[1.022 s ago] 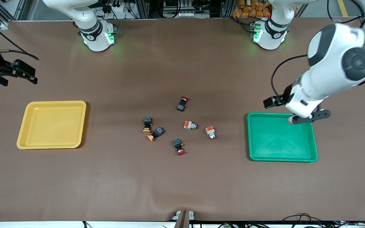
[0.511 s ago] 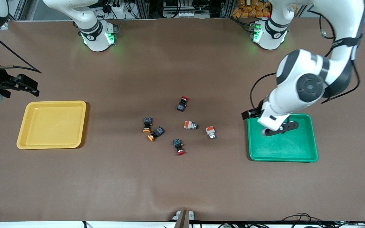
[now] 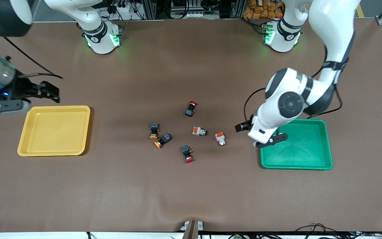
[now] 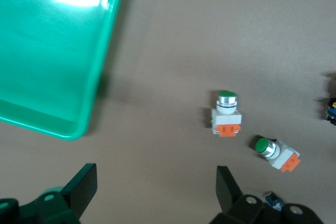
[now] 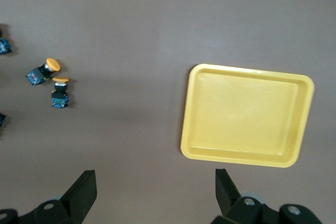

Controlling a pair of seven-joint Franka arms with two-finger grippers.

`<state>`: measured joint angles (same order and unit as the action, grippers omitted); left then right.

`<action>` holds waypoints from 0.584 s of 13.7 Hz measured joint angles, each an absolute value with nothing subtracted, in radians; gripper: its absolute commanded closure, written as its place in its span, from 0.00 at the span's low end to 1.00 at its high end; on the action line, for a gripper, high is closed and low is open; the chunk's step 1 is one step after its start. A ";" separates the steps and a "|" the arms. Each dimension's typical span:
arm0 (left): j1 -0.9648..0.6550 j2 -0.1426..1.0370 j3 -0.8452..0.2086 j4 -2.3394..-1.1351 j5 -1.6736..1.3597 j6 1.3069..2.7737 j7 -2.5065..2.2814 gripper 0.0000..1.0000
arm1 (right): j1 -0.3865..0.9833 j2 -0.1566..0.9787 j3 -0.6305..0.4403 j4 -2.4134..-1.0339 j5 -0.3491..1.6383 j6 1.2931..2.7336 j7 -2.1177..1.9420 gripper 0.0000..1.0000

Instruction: Place green and yellow buttons in trays

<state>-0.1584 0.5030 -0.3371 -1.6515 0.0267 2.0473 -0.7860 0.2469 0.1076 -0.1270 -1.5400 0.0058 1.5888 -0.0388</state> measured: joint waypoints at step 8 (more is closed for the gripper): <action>-0.247 0.655 -0.336 -1.650 0.118 2.237 -1.021 0.00 | 0.546 0.374 -0.122 -1.531 0.086 1.673 -0.024 0.00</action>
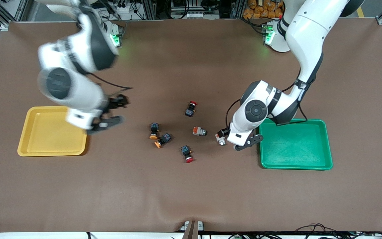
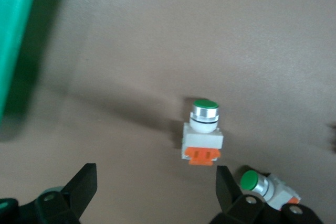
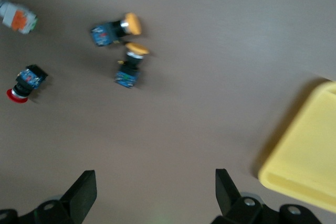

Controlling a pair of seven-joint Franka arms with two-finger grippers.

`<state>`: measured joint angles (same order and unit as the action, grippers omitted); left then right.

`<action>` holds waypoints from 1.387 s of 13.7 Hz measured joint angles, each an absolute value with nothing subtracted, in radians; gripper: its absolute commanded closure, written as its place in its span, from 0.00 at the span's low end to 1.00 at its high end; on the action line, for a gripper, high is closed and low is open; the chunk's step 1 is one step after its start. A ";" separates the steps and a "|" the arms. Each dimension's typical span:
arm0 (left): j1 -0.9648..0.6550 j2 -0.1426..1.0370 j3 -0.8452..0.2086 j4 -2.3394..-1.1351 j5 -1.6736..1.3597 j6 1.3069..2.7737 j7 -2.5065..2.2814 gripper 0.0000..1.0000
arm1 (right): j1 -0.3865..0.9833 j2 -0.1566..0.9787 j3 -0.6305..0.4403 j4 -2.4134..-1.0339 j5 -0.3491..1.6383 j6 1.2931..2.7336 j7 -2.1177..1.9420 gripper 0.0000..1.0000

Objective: Place green and yellow buttons in trays
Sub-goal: 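Grasp a green switch with the left gripper while the right gripper grasps a yellow switch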

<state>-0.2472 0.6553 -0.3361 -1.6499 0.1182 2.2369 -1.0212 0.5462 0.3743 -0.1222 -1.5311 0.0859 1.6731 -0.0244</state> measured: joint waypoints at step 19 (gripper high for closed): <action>-0.289 0.776 -0.319 -1.649 0.137 2.422 -1.146 0.51 | 0.664 0.715 -0.129 -1.623 0.111 2.170 0.289 0.00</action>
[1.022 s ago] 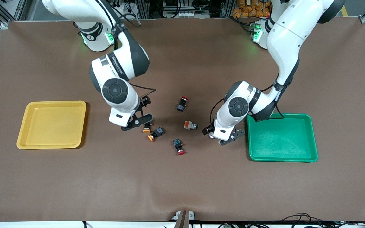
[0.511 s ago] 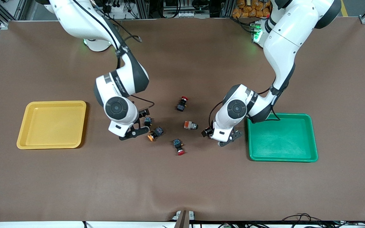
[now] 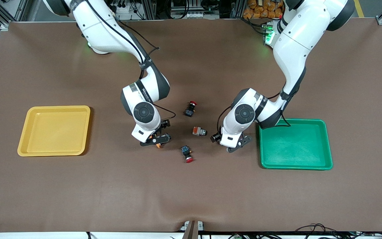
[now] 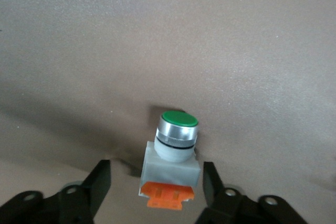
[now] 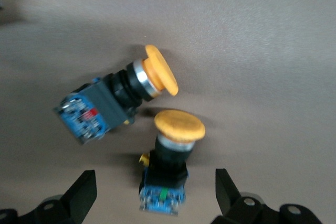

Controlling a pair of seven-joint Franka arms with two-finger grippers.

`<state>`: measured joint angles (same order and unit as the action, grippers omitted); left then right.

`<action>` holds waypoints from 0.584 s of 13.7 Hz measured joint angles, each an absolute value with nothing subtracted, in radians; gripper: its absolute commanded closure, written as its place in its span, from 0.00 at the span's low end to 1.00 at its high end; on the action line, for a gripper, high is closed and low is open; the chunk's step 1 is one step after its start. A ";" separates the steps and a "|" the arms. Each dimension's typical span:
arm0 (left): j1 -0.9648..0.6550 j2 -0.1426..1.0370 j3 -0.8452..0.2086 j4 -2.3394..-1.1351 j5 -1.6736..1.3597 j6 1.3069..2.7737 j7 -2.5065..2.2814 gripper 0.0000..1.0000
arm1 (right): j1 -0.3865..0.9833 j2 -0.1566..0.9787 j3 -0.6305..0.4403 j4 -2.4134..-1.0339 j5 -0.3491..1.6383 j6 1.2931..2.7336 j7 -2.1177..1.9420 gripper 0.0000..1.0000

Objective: Place green and yellow buttons in trays
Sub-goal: 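Grasp a green switch with the left gripper while the right gripper grasps a yellow switch, then carry the green switch to the green tray while the right gripper carries yellow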

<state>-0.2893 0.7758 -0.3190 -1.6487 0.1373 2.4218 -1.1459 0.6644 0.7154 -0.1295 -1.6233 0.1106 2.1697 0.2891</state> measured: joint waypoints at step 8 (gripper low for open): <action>-0.285 0.776 -0.311 -1.637 0.138 2.421 -1.146 1.00 | 0.661 0.753 -0.138 -1.613 0.123 2.172 0.292 1.00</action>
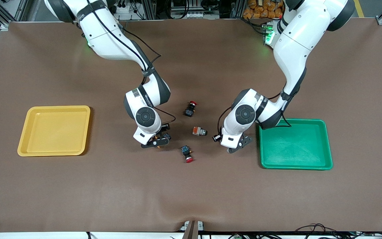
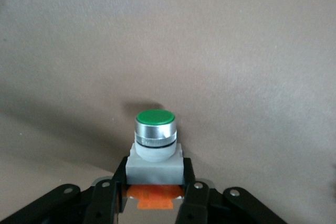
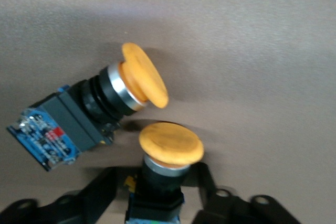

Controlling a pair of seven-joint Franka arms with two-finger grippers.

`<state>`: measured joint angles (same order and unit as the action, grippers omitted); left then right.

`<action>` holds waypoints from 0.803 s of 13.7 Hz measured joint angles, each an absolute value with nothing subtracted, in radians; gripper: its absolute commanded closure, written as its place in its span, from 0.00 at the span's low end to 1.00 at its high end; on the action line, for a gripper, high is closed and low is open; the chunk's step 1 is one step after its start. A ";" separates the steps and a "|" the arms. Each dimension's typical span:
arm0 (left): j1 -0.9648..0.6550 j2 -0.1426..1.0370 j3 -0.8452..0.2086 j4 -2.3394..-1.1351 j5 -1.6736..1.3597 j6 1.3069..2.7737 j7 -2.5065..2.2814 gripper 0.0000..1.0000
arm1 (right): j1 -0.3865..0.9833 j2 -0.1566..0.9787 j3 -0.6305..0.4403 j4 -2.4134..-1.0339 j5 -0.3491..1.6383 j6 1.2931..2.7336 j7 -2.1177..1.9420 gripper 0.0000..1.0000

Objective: Place green and yellow buttons in trays
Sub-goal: 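Carry the green switch to the green tray while the right gripper carries yellow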

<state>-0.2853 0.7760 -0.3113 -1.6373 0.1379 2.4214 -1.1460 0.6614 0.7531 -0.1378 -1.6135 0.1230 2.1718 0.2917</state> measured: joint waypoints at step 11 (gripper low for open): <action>-0.179 0.586 -0.309 -1.624 0.138 2.175 -1.146 1.00 | 0.449 0.558 -0.166 -1.557 0.120 1.853 0.068 1.00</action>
<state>-0.1790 0.5858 -0.3087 -1.6245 0.1381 2.1755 -1.1461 0.4490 0.5584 -0.1662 -1.5571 0.1198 1.8533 0.0682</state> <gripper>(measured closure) 0.586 0.577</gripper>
